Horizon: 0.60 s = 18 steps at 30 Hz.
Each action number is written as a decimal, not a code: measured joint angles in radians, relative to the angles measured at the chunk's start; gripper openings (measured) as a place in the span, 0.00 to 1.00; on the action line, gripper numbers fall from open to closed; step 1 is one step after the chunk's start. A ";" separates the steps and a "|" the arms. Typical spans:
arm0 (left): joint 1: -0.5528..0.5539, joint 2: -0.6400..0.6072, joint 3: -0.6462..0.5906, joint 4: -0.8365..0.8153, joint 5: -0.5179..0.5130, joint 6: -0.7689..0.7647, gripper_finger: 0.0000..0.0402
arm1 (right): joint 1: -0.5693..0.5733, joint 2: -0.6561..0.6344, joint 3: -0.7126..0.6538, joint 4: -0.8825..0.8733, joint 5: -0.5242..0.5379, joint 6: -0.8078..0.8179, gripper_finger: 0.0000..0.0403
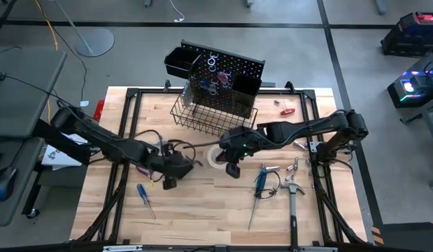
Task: Hang tools onto peg board
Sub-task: Put the allen wrench set in the wire basket on the pegboard
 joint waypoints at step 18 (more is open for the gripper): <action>0.068 0.076 -0.144 -0.040 -0.092 -0.091 0.00 | 0.072 0.102 -0.026 0.210 -0.043 0.160 0.00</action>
